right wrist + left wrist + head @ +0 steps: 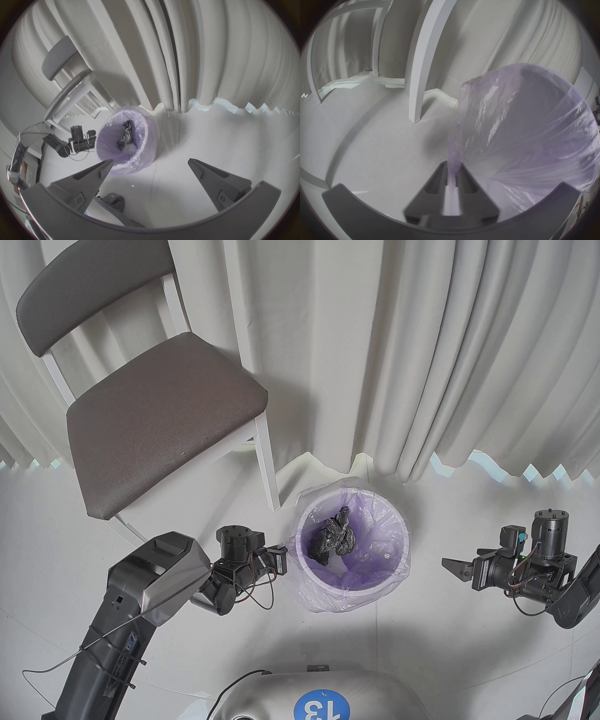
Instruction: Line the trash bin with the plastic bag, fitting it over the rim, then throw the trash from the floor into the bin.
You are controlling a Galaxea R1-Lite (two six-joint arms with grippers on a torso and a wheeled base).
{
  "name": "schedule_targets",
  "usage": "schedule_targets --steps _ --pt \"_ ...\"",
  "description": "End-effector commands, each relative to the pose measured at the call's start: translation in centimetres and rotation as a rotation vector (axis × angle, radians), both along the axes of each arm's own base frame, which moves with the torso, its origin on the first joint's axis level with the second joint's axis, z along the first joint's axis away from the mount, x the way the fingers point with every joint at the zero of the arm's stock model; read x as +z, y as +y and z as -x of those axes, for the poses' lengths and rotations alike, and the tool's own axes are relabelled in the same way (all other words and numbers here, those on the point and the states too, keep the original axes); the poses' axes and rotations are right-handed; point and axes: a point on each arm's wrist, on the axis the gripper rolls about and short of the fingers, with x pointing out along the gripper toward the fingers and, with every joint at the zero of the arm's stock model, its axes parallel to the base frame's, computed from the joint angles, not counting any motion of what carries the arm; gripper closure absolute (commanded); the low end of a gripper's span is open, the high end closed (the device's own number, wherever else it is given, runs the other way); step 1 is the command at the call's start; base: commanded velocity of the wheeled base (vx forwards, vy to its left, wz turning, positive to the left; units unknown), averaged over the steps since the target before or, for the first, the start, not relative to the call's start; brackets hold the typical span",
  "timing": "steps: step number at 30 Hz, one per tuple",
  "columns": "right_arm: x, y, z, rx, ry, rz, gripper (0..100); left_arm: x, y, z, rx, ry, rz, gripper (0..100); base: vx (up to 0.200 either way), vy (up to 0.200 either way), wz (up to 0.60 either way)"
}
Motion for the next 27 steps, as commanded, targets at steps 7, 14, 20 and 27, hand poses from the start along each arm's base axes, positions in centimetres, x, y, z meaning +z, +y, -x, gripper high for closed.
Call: schedule_targets --steps 7,14,20,27 --pt "-4.3 -1.0 0.8 0.231 0.046 0.373 0 3.6 5.1 1.9 0.061 -0.009 -0.096 0 0.000 0.000 0.00" --pt "-7.0 0.4 -0.9 0.400 0.057 0.448 0 5.8 7.4 4.4 0.104 -0.007 -0.157 0 0.000 0.000 0.00" --pt "-9.5 1.6 -4.9 0.472 0.005 0.488 0 6.3 7.2 5.7 0.174 -0.044 -0.202 0 0.000 0.000 0.00" --pt "-11.3 1.3 -8.5 0.544 -0.074 0.428 0 8.0 7.5 7.5 0.179 -0.095 -0.194 0 0.000 0.000 0.00"
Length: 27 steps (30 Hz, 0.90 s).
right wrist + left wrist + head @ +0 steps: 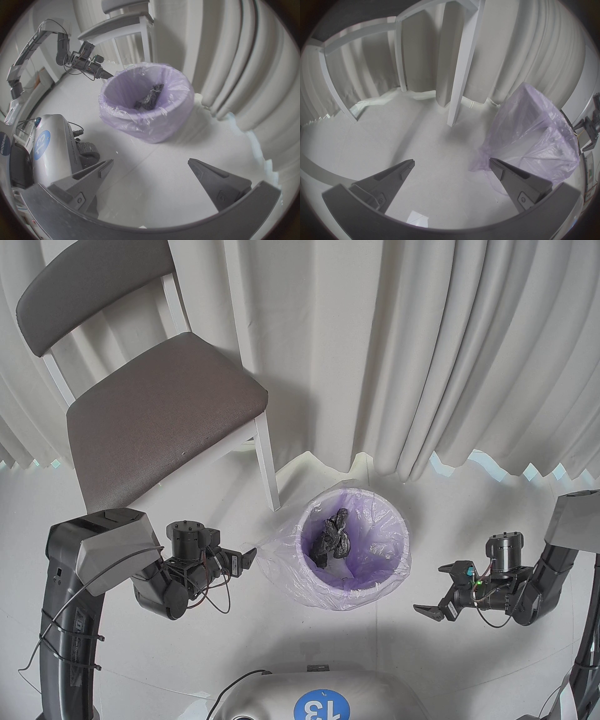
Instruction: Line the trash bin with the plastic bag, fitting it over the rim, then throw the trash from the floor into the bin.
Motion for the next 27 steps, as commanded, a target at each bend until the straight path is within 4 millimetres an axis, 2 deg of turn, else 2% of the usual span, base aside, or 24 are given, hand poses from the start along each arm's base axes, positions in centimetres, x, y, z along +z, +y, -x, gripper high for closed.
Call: schedule_targets --steps 1,7,12,17,18,21,25,26,27 --pt "-3.2 -0.1 -2.4 0.038 0.018 -0.005 0 2.4 0.3 1.4 0.008 -0.048 0.002 0 0.000 0.000 0.00" --pt "-3.7 0.7 -4.1 0.165 -0.031 -0.062 0 2.8 0.2 1.9 0.001 -0.049 0.001 0 0.000 0.000 0.00" --pt "-3.7 0.9 -4.3 0.212 -0.036 -0.097 0 2.5 0.2 1.9 0.003 -0.047 0.000 0 0.000 0.000 0.00" --pt "-3.7 1.1 -4.5 0.228 -0.041 -0.109 0 0.7 0.5 1.9 0.011 -0.002 -0.059 0 0.000 0.000 0.00" --pt "-3.7 1.3 -4.7 0.241 -0.046 -0.118 0 -1.0 0.6 1.8 0.024 0.019 -0.119 0 0.000 0.000 0.00" --pt "-3.8 1.3 -4.7 0.242 -0.044 -0.119 0 -2.3 0.8 1.4 0.054 0.012 -0.163 0 0.000 0.000 0.00" --pt "-3.8 1.2 -4.6 0.243 -0.044 -0.118 0 -1.2 1.2 1.2 0.064 -0.032 -0.139 0 0.000 0.000 0.00" --pt "-3.7 1.2 -4.6 0.243 -0.056 -0.119 0 0.5 2.5 1.6 0.085 -0.059 -0.123 0 0.000 0.000 0.00" --pt "-3.7 1.2 -4.7 0.243 -0.062 -0.120 0 1.1 3.0 1.9 0.083 -0.062 -0.115 0 0.000 0.000 0.00"
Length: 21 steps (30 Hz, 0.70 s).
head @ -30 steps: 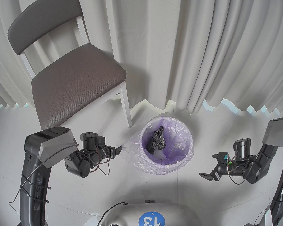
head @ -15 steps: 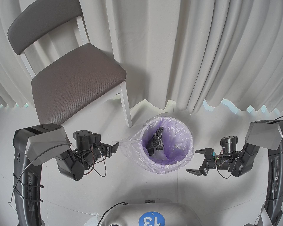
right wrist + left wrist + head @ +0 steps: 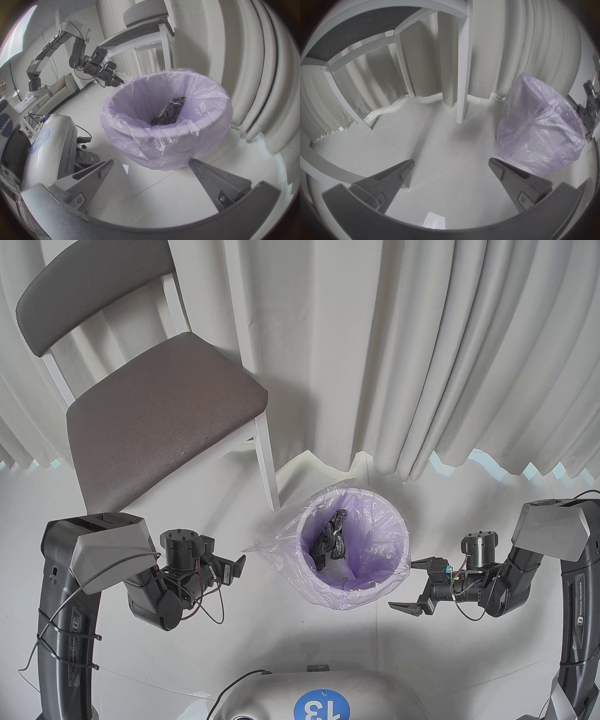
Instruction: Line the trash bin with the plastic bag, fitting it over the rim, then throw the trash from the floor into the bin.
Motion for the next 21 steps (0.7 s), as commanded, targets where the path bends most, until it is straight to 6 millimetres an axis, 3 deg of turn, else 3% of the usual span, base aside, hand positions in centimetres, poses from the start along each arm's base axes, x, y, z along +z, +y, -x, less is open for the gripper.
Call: schedule_targets --steps 1,3,7,8,21 --pt "0.0 0.0 -0.2 0.001 -0.019 -0.006 0 2.4 2.5 1.0 0.015 -0.032 0.034 0 0.000 0.000 0.00" --pt "-0.2 0.0 -0.3 -0.001 -0.019 -0.009 0 3.3 3.7 2.0 0.015 -0.023 0.071 0 0.000 0.000 0.00" --pt "-0.5 0.2 -0.6 0.003 -0.022 -0.011 0 3.3 5.0 3.2 0.046 -0.032 0.098 0 0.000 0.000 0.00" --pt "-0.6 0.3 -0.6 0.006 -0.023 -0.011 100 3.2 5.2 3.4 0.050 -0.040 0.100 0 0.000 0.000 0.00" --pt "-1.4 0.4 -1.3 0.045 0.000 -0.061 100 2.3 5.2 3.7 0.048 -0.037 0.100 0 0.000 0.000 0.00"
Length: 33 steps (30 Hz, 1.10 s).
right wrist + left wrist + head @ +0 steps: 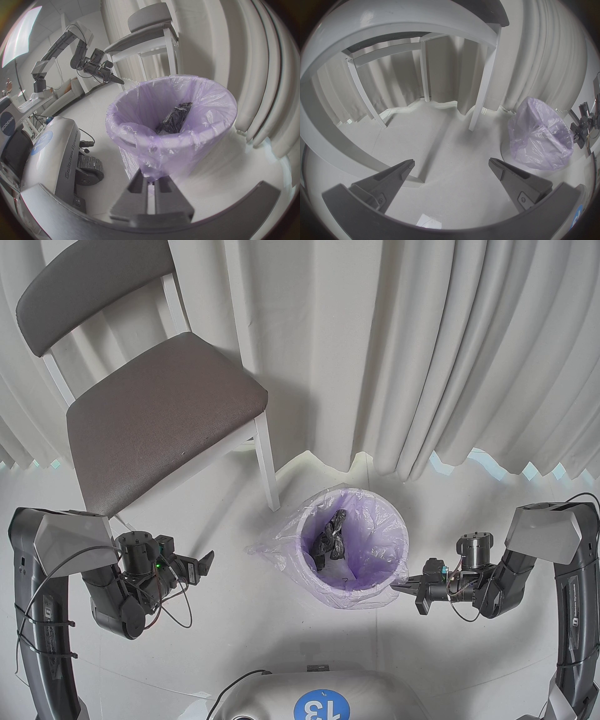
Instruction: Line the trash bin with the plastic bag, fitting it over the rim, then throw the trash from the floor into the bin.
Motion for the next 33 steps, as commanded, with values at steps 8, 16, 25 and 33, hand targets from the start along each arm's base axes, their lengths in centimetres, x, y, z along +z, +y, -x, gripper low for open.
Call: schedule_targets --steps 8,16,25,33 --pt "-1.9 -0.5 -2.6 -0.042 0.078 -0.020 100 -0.2 -0.7 0.0 -0.015 0.002 0.000 0 0.000 0.000 0.00" --pt "-0.9 -0.2 -6.6 -0.057 0.117 -0.015 100 0.2 -1.0 -0.6 -0.011 -0.049 0.021 0 0.000 0.000 0.00" --pt "-0.3 0.0 -9.1 -0.067 0.184 0.000 100 1.0 -2.6 -0.6 -0.032 -0.094 0.093 0 0.000 0.000 0.00" --pt "-1.5 -1.8 -11.9 -0.135 0.249 0.047 100 0.9 -4.3 -0.1 -0.081 -0.116 0.106 0 0.000 0.000 0.00"
